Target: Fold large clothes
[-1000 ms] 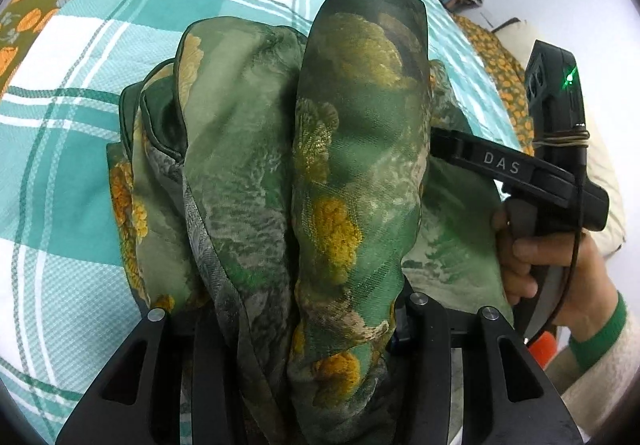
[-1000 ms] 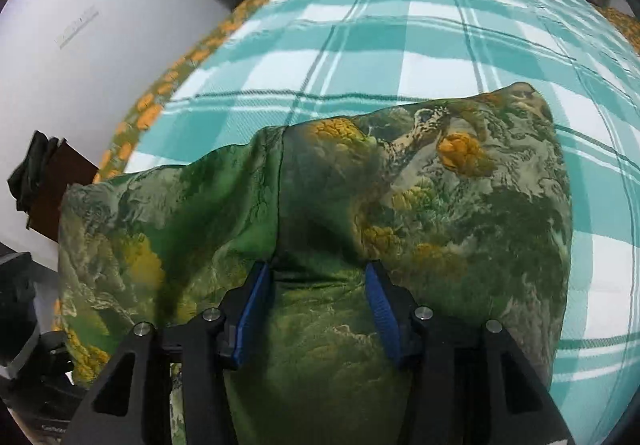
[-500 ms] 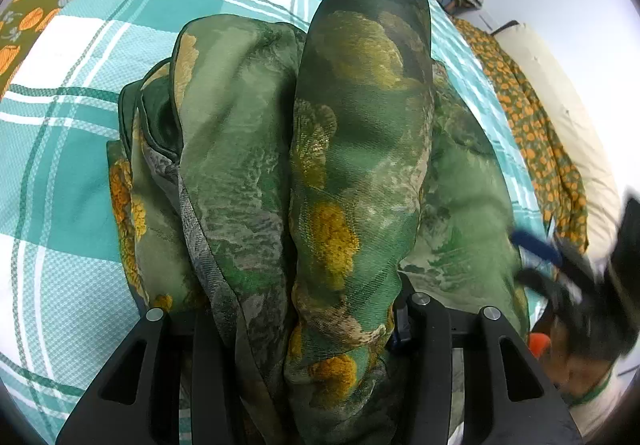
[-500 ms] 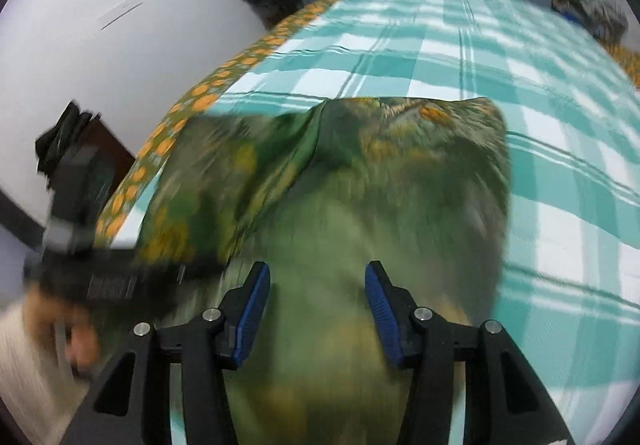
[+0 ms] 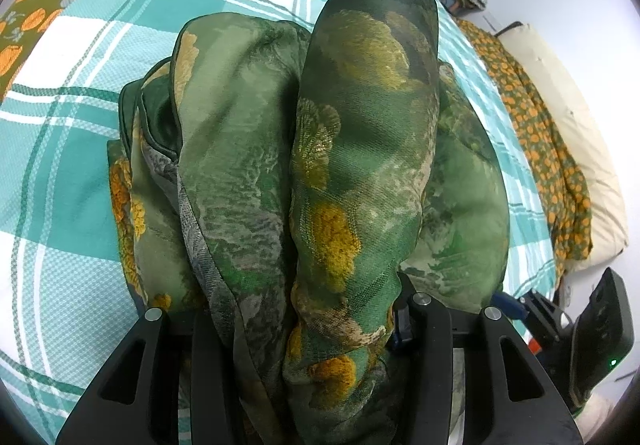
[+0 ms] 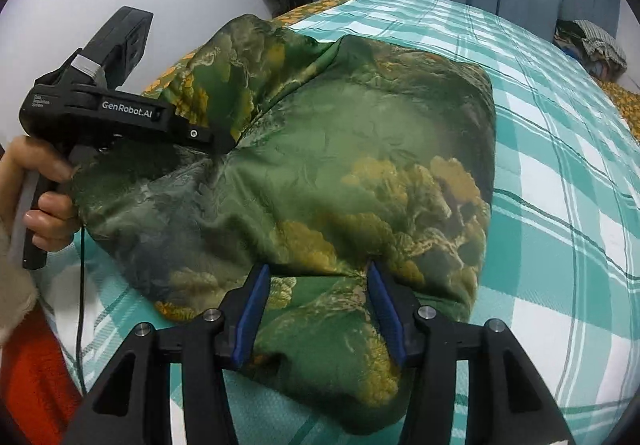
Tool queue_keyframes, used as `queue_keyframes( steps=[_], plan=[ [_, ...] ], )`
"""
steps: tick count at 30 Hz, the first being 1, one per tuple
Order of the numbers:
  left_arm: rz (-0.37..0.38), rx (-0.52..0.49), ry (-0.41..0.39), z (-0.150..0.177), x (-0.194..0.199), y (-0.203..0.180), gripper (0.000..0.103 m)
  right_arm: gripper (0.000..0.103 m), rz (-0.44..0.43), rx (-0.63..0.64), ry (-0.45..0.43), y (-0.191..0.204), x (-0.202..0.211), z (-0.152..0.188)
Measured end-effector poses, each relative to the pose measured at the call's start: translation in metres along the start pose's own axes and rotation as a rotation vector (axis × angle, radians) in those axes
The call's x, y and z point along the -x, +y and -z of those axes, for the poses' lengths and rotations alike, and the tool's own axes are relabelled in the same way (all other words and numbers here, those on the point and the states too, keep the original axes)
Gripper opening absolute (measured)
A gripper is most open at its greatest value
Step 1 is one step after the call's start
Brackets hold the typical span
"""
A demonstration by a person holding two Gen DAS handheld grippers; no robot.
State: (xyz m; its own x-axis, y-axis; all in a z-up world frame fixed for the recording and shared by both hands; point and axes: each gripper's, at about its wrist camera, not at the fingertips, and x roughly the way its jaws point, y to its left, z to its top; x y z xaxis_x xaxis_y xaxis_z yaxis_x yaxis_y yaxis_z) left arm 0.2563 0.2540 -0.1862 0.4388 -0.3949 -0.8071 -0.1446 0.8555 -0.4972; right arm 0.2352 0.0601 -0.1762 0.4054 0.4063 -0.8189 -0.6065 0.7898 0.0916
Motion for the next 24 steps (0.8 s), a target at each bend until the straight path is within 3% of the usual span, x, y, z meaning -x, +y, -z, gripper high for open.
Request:
queue_keyframes(
  steps=[8, 14, 17, 20, 24],
  plan=[
    [0.015, 0.005, -0.003, 0.001, -0.001, 0.002, 0.048, 0.053, 0.015, -0.011, -0.065, 0.011, 0.053, 0.001],
    [-0.005, -0.006, -0.008, 0.004, 0.002, -0.002, 0.048, 0.053, 0.026, -0.01, -0.013, 0.005, 0.017, 0.011],
    [0.002, 0.004, -0.011, 0.004, 0.003, -0.003, 0.049, 0.053, 0.03, -0.011, 0.009, 0.008, 0.025, 0.003],
    [0.01, 0.026, -0.011, 0.002, 0.006, -0.004, 0.053, 0.053, 0.02, -0.027, -0.056, 0.008, 0.054, -0.013],
    [-0.013, 0.058, -0.027, -0.001, 0.02, -0.013, 0.067, 0.053, 0.003, -0.048, -0.103, 0.006, 0.057, -0.038]
  ],
)
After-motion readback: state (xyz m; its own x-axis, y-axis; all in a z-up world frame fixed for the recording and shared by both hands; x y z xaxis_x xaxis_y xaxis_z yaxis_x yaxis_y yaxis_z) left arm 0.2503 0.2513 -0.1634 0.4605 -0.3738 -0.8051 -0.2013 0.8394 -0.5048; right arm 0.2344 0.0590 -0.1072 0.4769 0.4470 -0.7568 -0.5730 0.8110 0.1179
